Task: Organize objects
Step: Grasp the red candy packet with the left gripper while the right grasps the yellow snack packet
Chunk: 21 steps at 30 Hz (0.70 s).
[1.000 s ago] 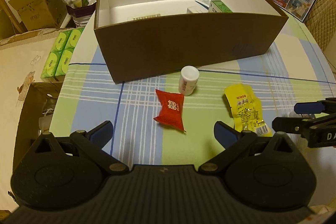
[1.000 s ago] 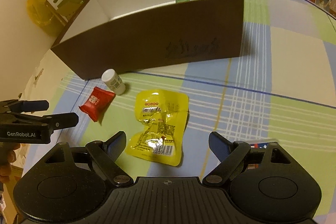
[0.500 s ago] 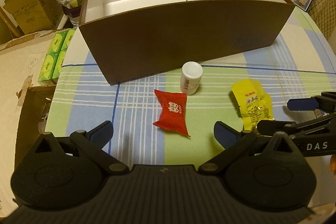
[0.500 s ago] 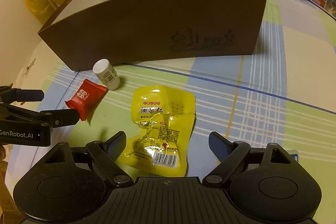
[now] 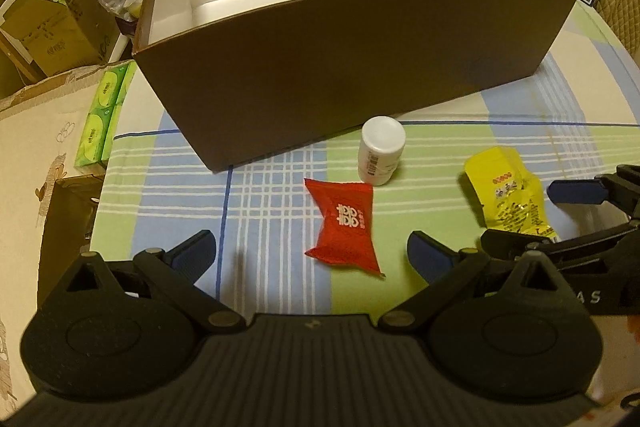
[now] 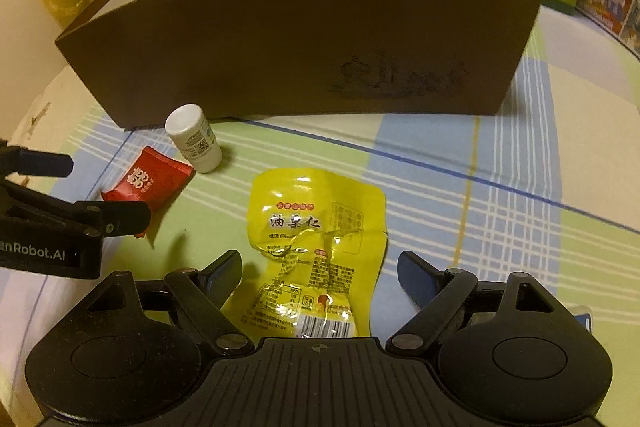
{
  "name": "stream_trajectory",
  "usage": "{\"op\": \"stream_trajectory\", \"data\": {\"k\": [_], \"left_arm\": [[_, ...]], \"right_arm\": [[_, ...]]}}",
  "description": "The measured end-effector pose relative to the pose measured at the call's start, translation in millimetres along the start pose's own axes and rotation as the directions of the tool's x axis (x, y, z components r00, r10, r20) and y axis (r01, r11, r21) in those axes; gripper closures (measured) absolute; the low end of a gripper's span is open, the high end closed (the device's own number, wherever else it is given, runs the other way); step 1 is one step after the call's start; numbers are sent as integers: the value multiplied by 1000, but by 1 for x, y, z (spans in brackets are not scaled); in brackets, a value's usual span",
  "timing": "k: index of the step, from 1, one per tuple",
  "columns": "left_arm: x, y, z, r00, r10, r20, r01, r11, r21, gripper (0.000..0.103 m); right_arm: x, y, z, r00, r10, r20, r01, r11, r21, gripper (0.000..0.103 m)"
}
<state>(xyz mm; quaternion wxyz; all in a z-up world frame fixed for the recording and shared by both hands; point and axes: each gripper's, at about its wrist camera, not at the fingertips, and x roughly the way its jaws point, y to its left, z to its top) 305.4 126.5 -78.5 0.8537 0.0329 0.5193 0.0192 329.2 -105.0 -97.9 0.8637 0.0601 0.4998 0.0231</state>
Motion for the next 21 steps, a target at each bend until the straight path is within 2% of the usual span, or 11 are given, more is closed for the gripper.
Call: {"op": "stream_trajectory", "data": {"k": [3,7,15,21], "left_arm": [[3,1,0,1000,1,-5,-1,1000,-1,2],[5,2,0,1000,-1,-5,1,1000,0,2],[12,-1,1,1000,-10,-9,10,1000,13,2],[21,-2,4,1000,-17,-20,18,1000,15,7]], "right_arm": [[2,4,-1,1000,-18,10,18,999,-39,21],[3,5,-1,998,-47,37,49,996,-76,33],[2,-6,1,999,-20,41,25,991,-130,42],[0,-21,2,999,-33,37,37,991,-129,44]]}}
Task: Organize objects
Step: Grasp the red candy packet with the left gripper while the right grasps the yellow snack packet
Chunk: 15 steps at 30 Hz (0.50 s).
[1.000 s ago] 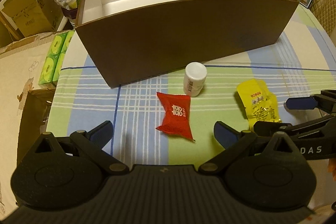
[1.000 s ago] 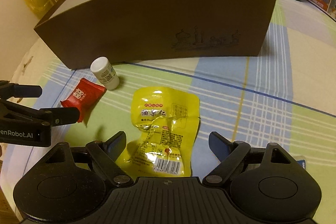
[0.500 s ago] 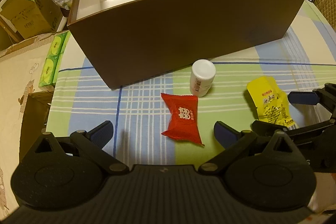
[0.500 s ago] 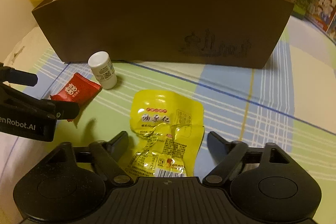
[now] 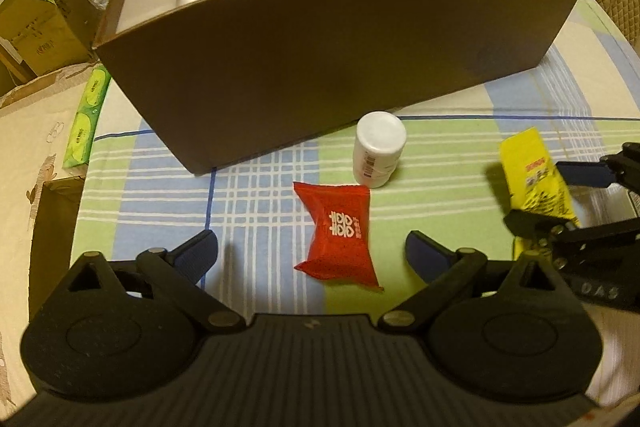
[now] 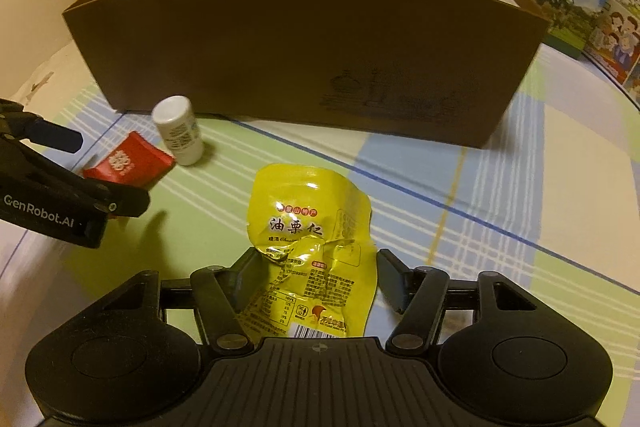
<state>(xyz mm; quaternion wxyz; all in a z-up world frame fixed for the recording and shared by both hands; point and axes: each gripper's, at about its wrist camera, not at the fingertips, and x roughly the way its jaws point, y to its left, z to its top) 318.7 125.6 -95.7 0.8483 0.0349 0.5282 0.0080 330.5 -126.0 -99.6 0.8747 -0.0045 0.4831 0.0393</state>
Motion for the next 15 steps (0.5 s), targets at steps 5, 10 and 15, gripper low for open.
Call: {"op": "stream_trajectory", "data": {"k": [5,10,15], "left_arm": [[6,-1,4,1000,3,0,-3,1000,13,13],[9,-3,7,1000,1,8,-1,1000,25,24],[12,-4,7,1000,-10,6,10,1000,28,35]], "right_arm": [[-1,-8,0,1000,2,-2,-2,1000,-1,44],[-1,-8,-1,1000,8,1,-8,1000,-16,44],[-2,-8,-1,1000,12,2,-12,1000,-20,43]]}}
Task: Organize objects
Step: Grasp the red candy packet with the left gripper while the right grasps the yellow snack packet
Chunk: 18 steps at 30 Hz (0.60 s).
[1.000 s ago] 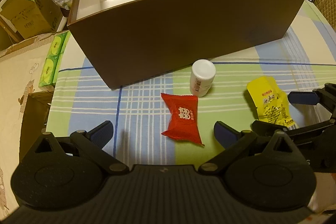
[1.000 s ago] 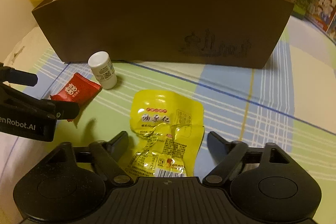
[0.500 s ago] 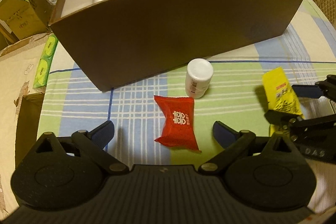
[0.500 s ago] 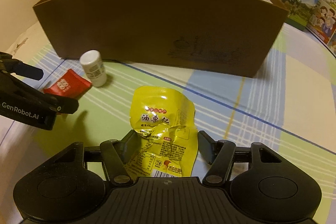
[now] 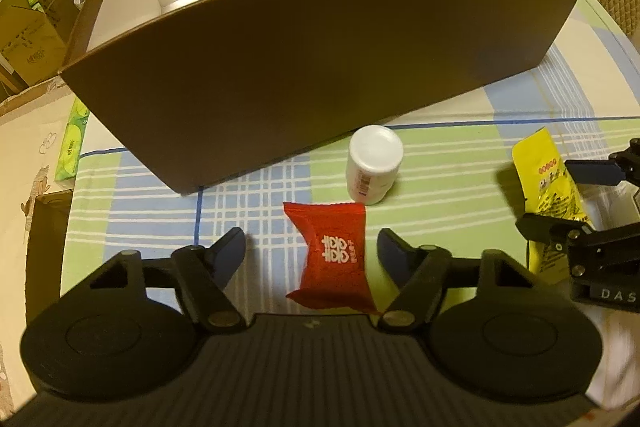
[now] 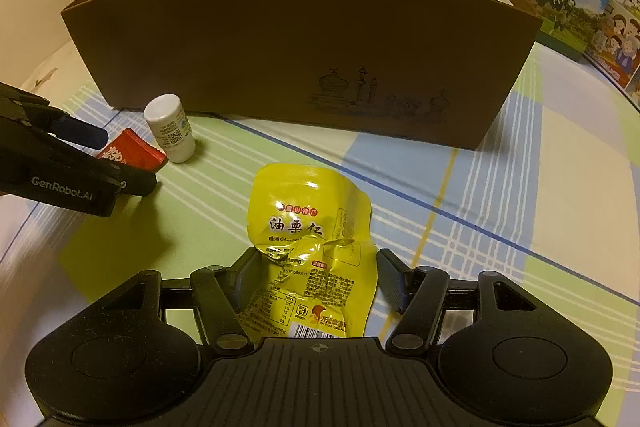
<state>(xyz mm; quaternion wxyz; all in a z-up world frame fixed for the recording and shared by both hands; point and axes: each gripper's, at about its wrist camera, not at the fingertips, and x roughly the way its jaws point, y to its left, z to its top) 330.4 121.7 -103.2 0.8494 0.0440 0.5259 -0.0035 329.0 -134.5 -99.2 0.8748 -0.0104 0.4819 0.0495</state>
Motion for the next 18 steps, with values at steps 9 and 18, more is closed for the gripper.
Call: {"op": "stream_trajectory", "data": {"k": [9,18], "left_arm": [[-3,1,-3,999,-38,15,38,999,-15,67],[-8,2,-13,999,-42,12,42,999,-18,76]], "right_arm": [[0,-1,0,1000,5,5,-5,1000,-10,43],[4,1,-10,1000,8,8,-8,1000,-14,43]]}}
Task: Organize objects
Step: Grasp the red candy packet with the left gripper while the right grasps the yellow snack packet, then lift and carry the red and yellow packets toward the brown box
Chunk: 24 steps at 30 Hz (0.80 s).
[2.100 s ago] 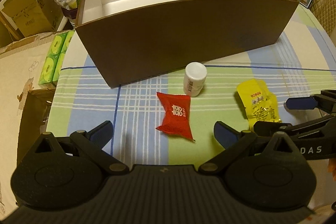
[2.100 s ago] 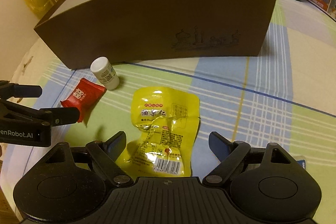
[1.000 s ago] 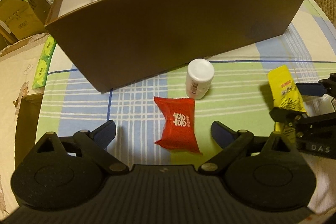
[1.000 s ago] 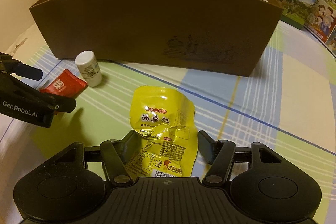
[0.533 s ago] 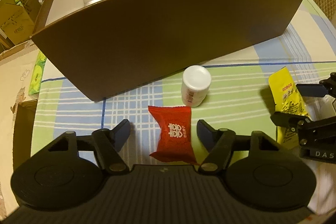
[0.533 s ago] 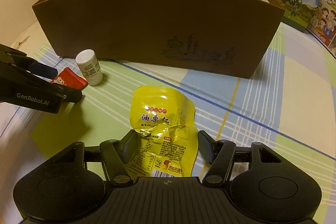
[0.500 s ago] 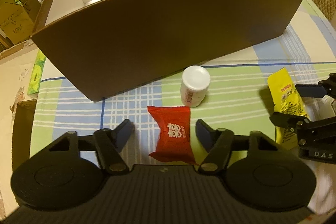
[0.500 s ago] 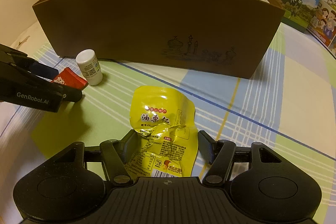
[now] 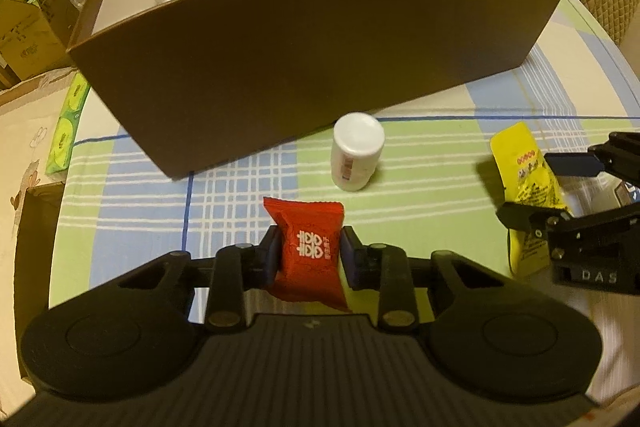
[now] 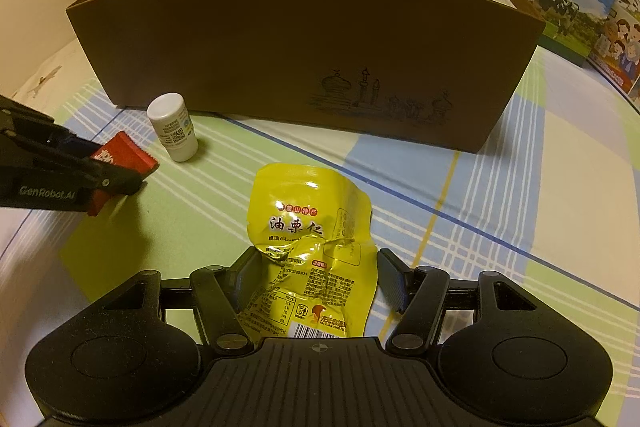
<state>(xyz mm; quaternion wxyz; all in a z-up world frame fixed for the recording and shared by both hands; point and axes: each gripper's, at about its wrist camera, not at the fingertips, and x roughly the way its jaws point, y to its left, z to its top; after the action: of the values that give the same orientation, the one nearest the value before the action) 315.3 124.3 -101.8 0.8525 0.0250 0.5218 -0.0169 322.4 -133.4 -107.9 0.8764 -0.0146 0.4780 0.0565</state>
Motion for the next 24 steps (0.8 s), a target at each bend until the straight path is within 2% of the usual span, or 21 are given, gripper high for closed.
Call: {"op": "stream_trajectory", "data": {"k": [5,15,24], "left_arm": [[-5,-3,-6,1000,-2,-5,2,1000,-11,77],[-20,-3,-22,1000,-12,-18,12,1000,-17,78],[-33,-5,-25,1000,-24,3,24,999,-24,78]], "right_arm": [[0,1,-3,1000,0,3,0,1000,-3,44],[-6,6,-3,1000,16,-7,-16,1000,-21,56],[-18,8,-7,999,41,-28,-41,999,1,58]]}}
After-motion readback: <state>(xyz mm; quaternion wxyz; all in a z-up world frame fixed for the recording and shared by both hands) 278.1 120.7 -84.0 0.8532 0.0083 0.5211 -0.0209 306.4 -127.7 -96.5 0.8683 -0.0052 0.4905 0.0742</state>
